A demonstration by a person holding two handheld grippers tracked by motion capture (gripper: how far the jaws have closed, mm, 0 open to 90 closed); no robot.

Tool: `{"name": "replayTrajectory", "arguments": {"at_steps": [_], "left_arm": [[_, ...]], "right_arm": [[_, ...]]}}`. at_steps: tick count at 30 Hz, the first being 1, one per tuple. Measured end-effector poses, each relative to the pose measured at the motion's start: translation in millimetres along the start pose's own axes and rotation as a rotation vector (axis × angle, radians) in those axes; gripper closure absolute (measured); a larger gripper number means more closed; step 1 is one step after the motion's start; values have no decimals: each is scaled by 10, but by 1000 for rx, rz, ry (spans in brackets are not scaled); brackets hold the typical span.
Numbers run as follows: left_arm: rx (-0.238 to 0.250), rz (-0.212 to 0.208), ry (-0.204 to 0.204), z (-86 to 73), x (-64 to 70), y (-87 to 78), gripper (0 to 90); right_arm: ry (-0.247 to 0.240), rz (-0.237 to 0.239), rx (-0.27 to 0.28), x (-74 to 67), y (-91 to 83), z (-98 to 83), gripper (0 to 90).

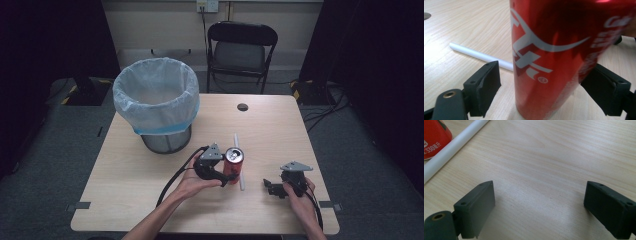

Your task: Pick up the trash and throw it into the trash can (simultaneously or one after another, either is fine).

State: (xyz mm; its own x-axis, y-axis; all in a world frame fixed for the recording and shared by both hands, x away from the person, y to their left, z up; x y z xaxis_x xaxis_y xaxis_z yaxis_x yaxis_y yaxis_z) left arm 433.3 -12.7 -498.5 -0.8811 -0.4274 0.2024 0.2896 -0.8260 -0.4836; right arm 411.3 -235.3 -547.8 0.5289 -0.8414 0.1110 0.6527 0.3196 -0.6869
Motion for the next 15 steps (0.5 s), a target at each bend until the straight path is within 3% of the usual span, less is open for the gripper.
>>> {"name": "replayTrajectory", "arguments": {"at_steps": [5, 7, 9, 15], "left_arm": [[10, -6, -5, 3, 6, 42, 162], [20, 12, 2, 12, -1, 60, 165], [25, -4, -6, 14, 8, 83, 166], [-8, 18, 9, -23, 1, 122, 181]], "right_arm": [[0, 0, 0, 0, 0, 0, 92], [0, 0, 0, 0, 0, 0, 92], [0, 0, 0, 0, 0, 0, 92], [-2, 0, 1, 1, 1, 1, 92]]}}
Point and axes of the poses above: each handheld gripper's, and its own axes: y roughly forward along the jaws, z roughly out of its top, x roughly to its right, the point moved 7 cm from there along y, roughly forward along the jaws, and after that the axes turned 8 degrees about -y, right-handed, at the moved point
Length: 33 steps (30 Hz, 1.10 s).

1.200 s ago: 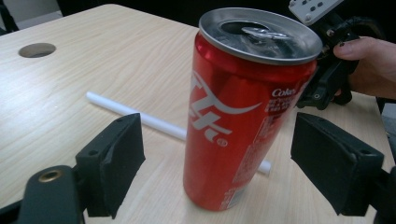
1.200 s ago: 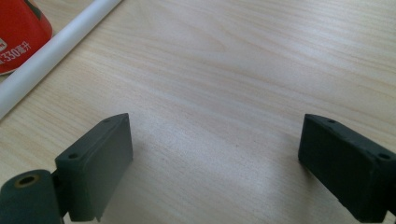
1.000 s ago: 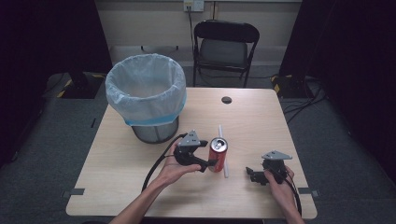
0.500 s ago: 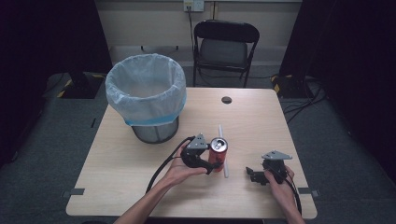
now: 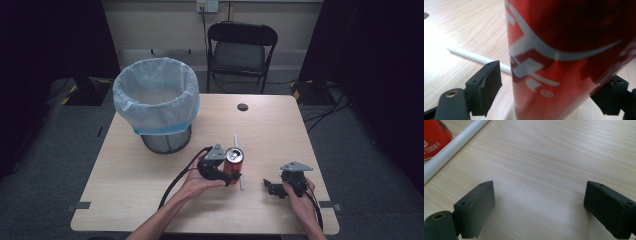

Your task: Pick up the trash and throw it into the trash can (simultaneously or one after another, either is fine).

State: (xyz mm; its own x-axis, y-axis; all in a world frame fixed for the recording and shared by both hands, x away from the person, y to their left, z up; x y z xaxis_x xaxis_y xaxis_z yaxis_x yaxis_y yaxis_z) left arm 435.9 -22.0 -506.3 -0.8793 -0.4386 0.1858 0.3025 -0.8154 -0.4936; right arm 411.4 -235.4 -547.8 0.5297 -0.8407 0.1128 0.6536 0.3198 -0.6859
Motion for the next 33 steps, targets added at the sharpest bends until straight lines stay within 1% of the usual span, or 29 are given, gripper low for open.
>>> {"name": "replayTrajectory", "arguments": {"at_steps": [2, 5, 6, 7, 10, 11, 12, 13, 16, 19, 20, 24, 26, 28, 29, 33], "left_arm": [[-6, 6, 4, -12, -10, 6, 194], [7, -9, -1, 5, 2, 6, 277], [2, -9, 8, 6, 10, 8, 307], [2, -9, 8, 6, 10, 8, 330], [-2, -14, 19, 10, 14, 15, 341], [-1, -18, 5, 27, -7, -2, 343], [-1, -18, 5, 27, -7, -2, 343], [8, -25, -5, 34, -6, -13, 344], [11, -16, -1, 45, -20, -58, 344], [31, -18, -20, 83, -51, -144, 345], [31, -18, -20, 83, -51, -144, 345], [55, -45, -48, 125, -53, -266, 346], [53, -47, -52, 130, -50, -286, 346], [47, -43, -41, 147, -38, -320, 346], [48, -43, -41, 168, -28, -364, 346], [48, -50, -42, 201, -10, -435, 346]], "right_arm": [[2, 0, -1, -1, -1, -1, 92], [2, 0, -1, -1, -1, -1, 93], [2, 0, -1, -1, -1, -1, 92], [2, 0, -1, -1, -1, -1, 92], [2, 0, -1, -1, -1, -1, 92], [2, 0, -1, -1, -1, -1, 92], [2, 0, -1, -1, -1, -1, 92], [2, 0, -1, -1, -1, -1, 92], [2, 0, -1, -1, -1, -1, 92], [2, 0, -1, -1, -1, -1, 92], [2, 0, -1, -1, -1, -1, 92], [2, 0, -1, -1, -1, -1, 92], [2, 0, -1, -1, -1, -1, 93], [2, 0, -1, -1, -1, -1, 92], [2, 0, -1, -1, -1, -1, 92], [2, 0, -1, -1, -1, -1, 92]]}}
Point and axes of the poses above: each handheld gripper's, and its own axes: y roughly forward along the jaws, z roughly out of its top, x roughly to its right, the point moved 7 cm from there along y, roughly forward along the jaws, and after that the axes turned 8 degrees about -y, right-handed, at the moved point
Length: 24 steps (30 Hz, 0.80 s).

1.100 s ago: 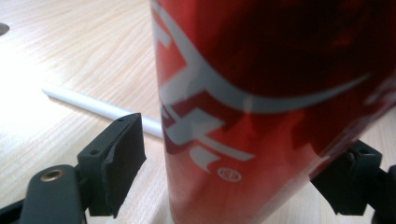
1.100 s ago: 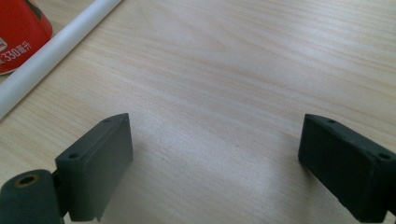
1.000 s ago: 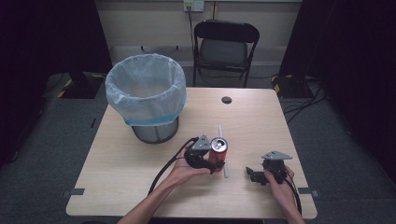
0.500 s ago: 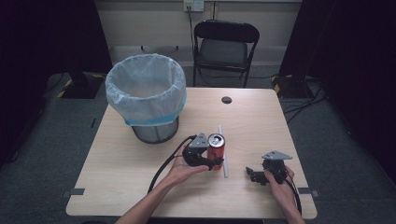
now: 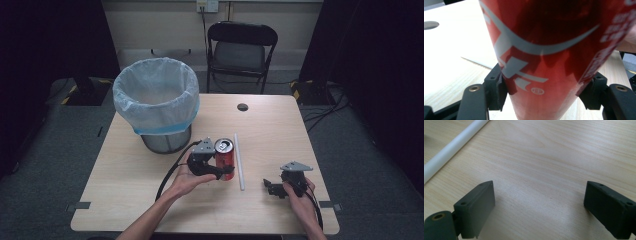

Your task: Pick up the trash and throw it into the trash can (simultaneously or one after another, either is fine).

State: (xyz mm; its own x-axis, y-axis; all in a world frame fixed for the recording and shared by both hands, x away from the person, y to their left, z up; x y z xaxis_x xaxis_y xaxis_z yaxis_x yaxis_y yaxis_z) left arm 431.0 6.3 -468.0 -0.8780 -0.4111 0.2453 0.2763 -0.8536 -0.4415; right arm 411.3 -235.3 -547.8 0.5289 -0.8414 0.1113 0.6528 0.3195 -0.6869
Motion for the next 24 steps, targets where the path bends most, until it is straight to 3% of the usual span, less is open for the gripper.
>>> {"name": "replayTrajectory", "arguments": {"at_steps": [6, 14, 24], "left_arm": [[17, -12, 10, 125, 51, -138, 347], [75, -41, -14, 346, 70, -270, 348], [81, -40, 9, 494, 109, -357, 348]], "right_arm": [[0, 0, 0, 0, 0, 0, 93], [0, 0, 0, 0, 0, 0, 92], [0, 0, 0, 0, 0, 0, 92]]}}
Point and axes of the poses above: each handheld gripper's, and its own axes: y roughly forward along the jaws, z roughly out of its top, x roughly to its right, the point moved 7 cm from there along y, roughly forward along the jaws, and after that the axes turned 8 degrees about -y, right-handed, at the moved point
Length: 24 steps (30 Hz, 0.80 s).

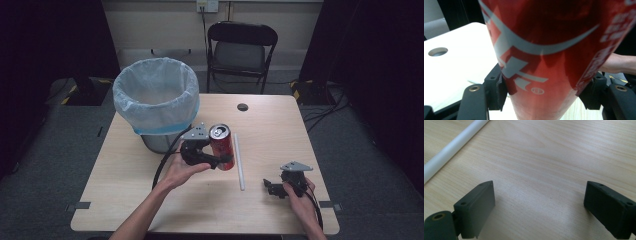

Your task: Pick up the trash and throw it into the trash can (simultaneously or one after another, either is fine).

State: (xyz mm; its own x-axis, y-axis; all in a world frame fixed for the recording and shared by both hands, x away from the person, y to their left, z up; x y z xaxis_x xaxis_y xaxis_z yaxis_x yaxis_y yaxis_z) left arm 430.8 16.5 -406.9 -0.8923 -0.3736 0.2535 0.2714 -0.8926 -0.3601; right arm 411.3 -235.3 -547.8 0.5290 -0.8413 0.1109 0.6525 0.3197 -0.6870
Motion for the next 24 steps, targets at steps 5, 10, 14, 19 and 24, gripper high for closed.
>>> {"name": "replayTrajectory", "arguments": {"at_steps": [5, 10, 14, 19, 24], "left_arm": [[17, -11, 8, 121, 30, -58, 349], [36, -2, 21, 264, 49, -133, 349], [50, 12, 27, 356, 39, -184, 349], [68, 13, 32, 449, 37, -247, 350], [102, 14, 36, 606, 41, -351, 350]], "right_arm": [[0, 0, 0, 0, 0, 0, 92], [-1, 0, 0, 1, 0, 0, 92], [0, 0, 0, 0, 0, 0, 92], [0, 0, 0, 0, 0, 0, 92], [0, 0, 0, 0, 0, 0, 92]]}}
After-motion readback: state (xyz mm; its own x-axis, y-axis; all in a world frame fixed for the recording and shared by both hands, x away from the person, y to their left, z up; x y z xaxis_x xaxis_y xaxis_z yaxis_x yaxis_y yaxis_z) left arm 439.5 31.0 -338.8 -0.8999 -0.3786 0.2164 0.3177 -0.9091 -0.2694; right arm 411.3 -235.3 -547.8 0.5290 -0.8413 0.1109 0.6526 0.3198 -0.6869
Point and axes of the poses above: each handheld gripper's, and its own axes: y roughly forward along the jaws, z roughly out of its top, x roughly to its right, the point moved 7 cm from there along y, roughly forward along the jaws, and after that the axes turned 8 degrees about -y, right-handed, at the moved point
